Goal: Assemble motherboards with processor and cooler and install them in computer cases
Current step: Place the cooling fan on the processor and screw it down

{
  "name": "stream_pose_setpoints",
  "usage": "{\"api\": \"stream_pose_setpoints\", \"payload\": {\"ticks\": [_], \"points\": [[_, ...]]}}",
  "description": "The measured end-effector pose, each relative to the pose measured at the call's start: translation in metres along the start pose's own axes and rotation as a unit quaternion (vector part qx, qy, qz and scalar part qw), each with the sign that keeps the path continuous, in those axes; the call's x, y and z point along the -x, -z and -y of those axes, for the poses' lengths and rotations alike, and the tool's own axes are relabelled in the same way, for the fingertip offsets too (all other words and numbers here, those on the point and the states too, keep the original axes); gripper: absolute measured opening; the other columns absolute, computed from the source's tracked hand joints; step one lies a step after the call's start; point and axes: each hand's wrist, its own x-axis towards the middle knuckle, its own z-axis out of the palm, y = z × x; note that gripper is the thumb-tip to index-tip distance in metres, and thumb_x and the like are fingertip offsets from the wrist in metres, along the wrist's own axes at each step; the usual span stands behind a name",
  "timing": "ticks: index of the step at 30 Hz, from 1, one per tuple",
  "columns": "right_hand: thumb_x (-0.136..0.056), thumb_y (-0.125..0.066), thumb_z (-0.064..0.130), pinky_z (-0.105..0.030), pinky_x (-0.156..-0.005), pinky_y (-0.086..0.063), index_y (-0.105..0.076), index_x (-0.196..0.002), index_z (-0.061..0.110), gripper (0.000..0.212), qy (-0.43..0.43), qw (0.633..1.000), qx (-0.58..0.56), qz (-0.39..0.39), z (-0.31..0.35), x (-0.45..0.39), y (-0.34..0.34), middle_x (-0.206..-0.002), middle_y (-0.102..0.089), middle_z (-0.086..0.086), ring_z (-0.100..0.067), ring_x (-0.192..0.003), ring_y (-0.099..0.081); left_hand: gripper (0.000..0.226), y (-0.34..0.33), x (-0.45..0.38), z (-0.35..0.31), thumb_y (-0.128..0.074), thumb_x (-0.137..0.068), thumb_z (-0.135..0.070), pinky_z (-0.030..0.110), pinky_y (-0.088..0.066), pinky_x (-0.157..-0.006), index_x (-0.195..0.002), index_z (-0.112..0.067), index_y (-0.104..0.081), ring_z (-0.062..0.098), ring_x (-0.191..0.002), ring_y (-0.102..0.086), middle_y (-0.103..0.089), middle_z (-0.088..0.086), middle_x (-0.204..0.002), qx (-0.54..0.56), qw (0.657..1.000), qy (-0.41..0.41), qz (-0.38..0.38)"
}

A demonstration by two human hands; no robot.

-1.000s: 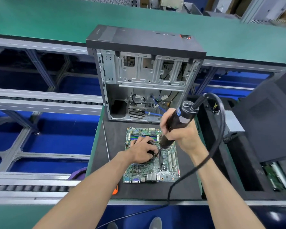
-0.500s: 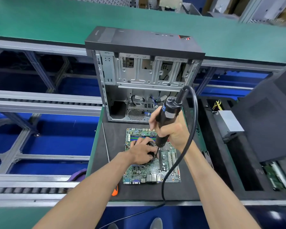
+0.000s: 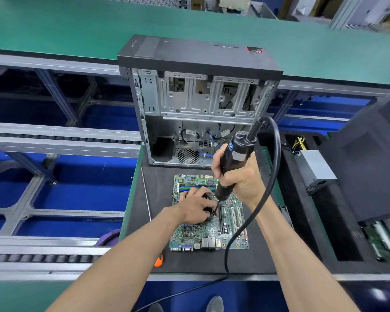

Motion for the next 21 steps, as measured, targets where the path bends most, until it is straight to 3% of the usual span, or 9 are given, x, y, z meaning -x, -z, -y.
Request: {"api": "stream_pose_setpoints", "payload": {"ticks": [2,7,11,17,21], "points": [[-0.043,-0.055,-0.004,-0.023,-0.056,-0.039,-0.06,-0.073,0.003,0.031,0.001,1.0,-0.002,0.0,0.0001,-0.0008,-0.001,-0.061,-0.055,-0.009,-0.021,-0.057,-0.048,0.016,0.0001,0.0,-0.0003,-0.052,-0.094,-0.022,0.032,-0.003,-0.095,-0.096,-0.036,-0.06,0.012,-0.122,-0.018,-0.03,-0.016,-0.138,-0.002,1.0,0.001,0.002],[-0.041,-0.052,-0.008,-0.028,-0.054,-0.037,-0.05,-0.061,0.006,0.024,0.003,1.0,0.011,-0.001,0.002,-0.0032,-0.0028,-0.059,-0.054,-0.01,-0.022,-0.056,-0.044,0.018,-0.0012,-0.001,0.0011,-0.052,-0.093,-0.022,0.032,-0.004,-0.095,-0.102,-0.034,-0.062,0.007,-0.11,-0.015,-0.03,-0.017,-0.135,-0.002,1.0,0.007,0.005],[-0.042,-0.052,-0.008,-0.026,-0.054,-0.037,-0.051,-0.063,0.002,0.024,-0.002,1.0,0.004,0.005,0.0027,-0.0031,-0.0029,-0.059,-0.054,-0.009,-0.022,-0.055,-0.045,0.019,-0.0005,-0.001,0.0003,-0.051,-0.093,-0.022,0.032,-0.004,-0.094,-0.09,-0.04,-0.057,0.009,-0.11,-0.017,-0.027,-0.021,-0.12,0.001,1.0,0.01,0.005],[-0.044,-0.051,-0.008,-0.022,-0.055,-0.04,-0.059,-0.075,-0.005,0.032,-0.009,1.0,-0.001,-0.025,0.0036,-0.0049,0.0001,-0.061,-0.057,-0.011,-0.021,-0.058,-0.049,0.036,0.003,0.0006,-0.003,-0.05,-0.092,-0.021,0.031,-0.004,-0.093,-0.08,-0.055,-0.054,0.01,-0.111,-0.017,-0.03,-0.019,-0.136,0.001,1.0,0.011,0.016],[-0.043,-0.054,-0.003,-0.023,-0.054,-0.043,-0.062,-0.072,0.001,0.031,0.002,1.0,0.016,-0.013,0.0082,-0.0057,-0.0043,-0.063,-0.059,-0.012,-0.02,-0.056,-0.054,0.023,-0.0013,-0.0016,0.0005,-0.05,-0.091,-0.025,0.033,-0.008,-0.092,-0.108,-0.041,-0.049,0.013,-0.119,-0.02,-0.029,-0.016,-0.129,-0.035,0.999,0.019,0.004]]}}
